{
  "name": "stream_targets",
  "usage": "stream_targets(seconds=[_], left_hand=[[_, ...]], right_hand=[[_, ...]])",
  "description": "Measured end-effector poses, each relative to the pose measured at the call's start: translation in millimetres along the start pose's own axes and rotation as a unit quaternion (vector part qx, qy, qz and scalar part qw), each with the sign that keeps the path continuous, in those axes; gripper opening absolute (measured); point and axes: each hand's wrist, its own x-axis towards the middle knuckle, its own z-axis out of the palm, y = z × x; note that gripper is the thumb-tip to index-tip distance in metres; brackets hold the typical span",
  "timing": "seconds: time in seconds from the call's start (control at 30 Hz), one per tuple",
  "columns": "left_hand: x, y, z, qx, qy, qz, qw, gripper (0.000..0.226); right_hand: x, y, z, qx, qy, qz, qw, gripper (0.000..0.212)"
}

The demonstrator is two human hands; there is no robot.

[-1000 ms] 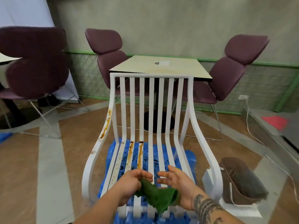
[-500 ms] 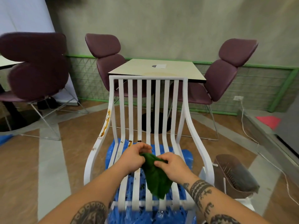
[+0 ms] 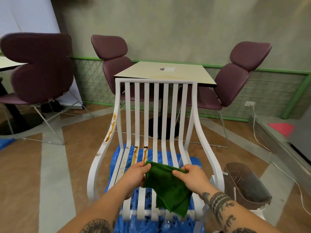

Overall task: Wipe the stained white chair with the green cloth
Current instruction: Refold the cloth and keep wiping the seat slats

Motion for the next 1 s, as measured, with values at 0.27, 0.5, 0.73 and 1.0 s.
stream_targets(seconds=[0.27, 0.5, 0.73, 1.0], left_hand=[[17, -13, 42, 0.003, 0.002, 0.023, 1.0, 0.019], [34, -31, 43, -0.192, -0.029, -0.055, 0.979, 0.072], [75, -38, 9, -0.173, 0.021, -0.08, 0.981, 0.07], [144, -70, -56, 0.294, 0.237, -0.03, 0.926, 0.034]], right_hand=[[11, -30, 34, 0.368, -0.051, 0.171, 0.913, 0.024], [16, -14, 55, 0.224, -0.082, 0.027, 0.971, 0.022], [73, 17, 70, 0.149, 0.001, 0.013, 0.989, 0.019], [159, 8, 85, -0.01, 0.079, -0.059, 0.995, 0.029]])
